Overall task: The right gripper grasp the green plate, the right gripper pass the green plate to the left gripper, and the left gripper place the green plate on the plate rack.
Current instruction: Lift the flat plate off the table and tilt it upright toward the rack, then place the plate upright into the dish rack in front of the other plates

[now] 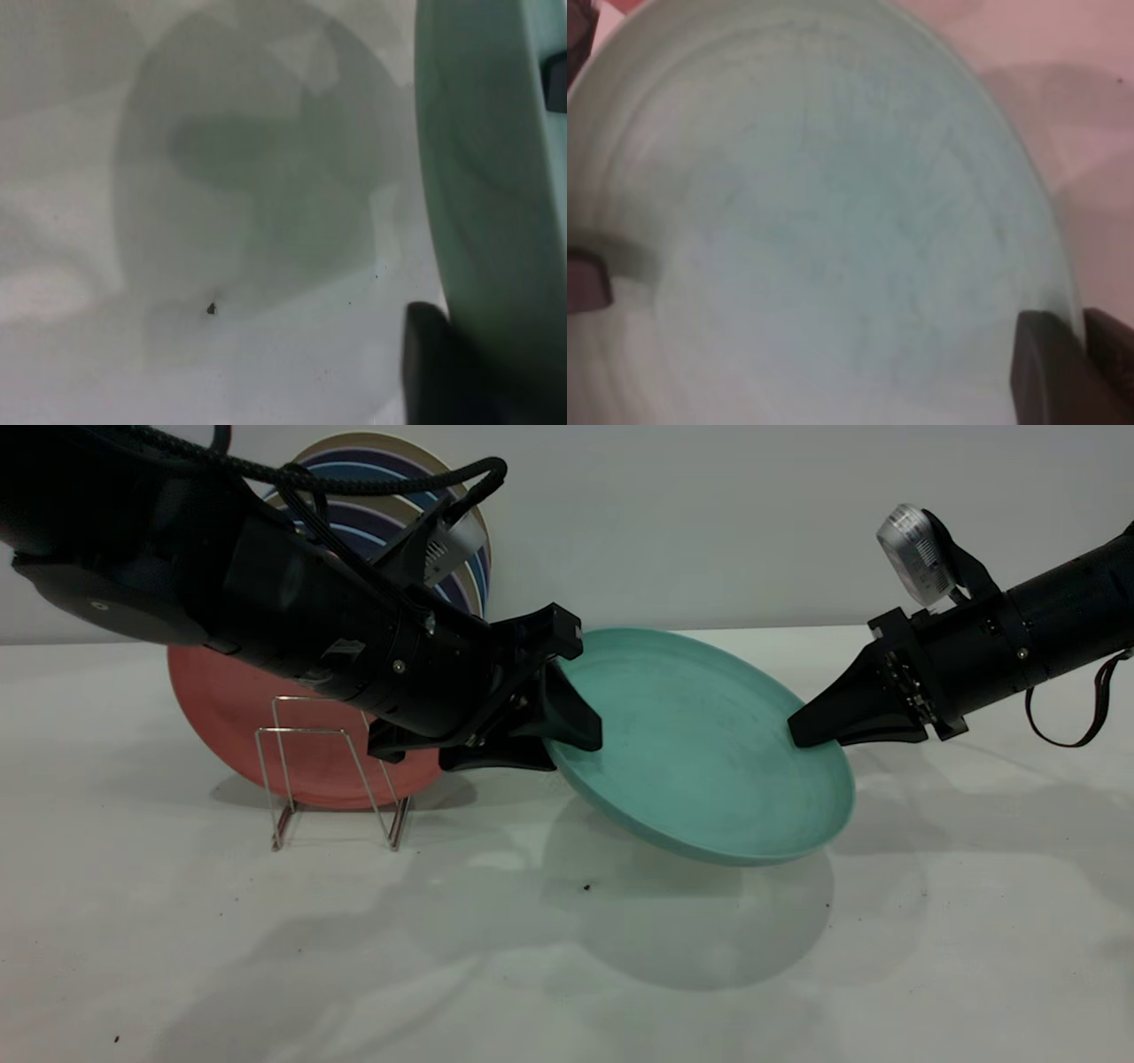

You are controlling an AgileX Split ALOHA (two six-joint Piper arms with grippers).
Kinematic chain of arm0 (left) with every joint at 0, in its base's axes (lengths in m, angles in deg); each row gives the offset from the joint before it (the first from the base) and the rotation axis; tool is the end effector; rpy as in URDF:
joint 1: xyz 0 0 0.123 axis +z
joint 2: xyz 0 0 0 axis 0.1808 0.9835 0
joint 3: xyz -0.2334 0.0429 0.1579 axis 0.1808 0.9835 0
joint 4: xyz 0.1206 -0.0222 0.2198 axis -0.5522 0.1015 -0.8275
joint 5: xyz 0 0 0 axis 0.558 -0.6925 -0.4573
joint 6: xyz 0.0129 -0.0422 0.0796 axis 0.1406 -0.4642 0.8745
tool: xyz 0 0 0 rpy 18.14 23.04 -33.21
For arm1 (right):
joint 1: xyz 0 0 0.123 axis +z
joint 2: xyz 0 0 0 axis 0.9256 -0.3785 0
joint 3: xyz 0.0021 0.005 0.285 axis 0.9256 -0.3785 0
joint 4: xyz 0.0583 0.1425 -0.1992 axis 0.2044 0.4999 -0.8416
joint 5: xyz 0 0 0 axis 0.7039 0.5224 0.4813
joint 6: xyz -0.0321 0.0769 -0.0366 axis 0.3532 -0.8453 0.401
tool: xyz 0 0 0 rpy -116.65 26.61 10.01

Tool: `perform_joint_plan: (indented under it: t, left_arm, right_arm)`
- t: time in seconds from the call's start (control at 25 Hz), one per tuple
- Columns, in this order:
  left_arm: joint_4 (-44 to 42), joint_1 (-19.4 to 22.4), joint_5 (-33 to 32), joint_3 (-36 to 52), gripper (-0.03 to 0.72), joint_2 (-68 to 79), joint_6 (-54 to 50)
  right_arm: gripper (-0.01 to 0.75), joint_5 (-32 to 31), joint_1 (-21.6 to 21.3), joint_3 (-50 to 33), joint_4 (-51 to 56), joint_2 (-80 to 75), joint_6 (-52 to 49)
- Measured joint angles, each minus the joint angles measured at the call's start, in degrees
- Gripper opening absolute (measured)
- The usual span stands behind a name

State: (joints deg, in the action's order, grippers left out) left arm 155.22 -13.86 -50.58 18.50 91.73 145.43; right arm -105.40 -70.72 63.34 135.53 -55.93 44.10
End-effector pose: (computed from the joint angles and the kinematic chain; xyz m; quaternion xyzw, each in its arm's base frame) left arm 0.3377 -0.1838 0.0974 0.0142 0.9316 -0.2824 0.2286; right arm 0.4331 0.0520 0.0495 -0.1429 0.8719 0.4351 0.1736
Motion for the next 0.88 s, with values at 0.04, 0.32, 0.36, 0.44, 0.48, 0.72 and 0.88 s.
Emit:
perform_joint_plan:
  t: [0.04,0.32,0.36,0.44,0.48,0.72,0.88]
  left_arm:
    - [0.24,0.0,0.65,0.0,0.202,0.0,-0.11]
    - [0.86,0.18,3.02,0.0,0.074,0.22,-0.43]
    - [0.79,0.1,2.58,0.0,0.067,0.22,-0.21]
    - [0.79,0.1,1.86,0.0,0.053,0.22,0.41]
    - [0.91,0.1,1.7,0.0,0.048,0.22,0.6]
    - [-0.31,0.51,0.17,-0.06,0.045,-0.53,3.57]
    - [-1.12,4.2,-0.1,-0.06,0.045,-5.11,9.42]
  right_arm:
    - [0.015,-0.3,0.0,0.0,0.0,0.0,0.08]
    - [0.131,-3.26,-0.05,0.0,1.49,0.18,-0.13]
    - [0.171,-3.56,-0.05,0.0,1.69,0.53,-0.27]
    - [0.287,-3.82,-0.05,0.0,1.75,2.14,-0.39]
    - [0.35,-3.82,-0.24,0.0,1.75,2.99,-0.39]
    - [0.613,-4.02,-3.75,0.0,1.95,11.46,-1.51]
    - [0.613,-7.15,-6.74,0.0,-0.28,19.06,-5.28]
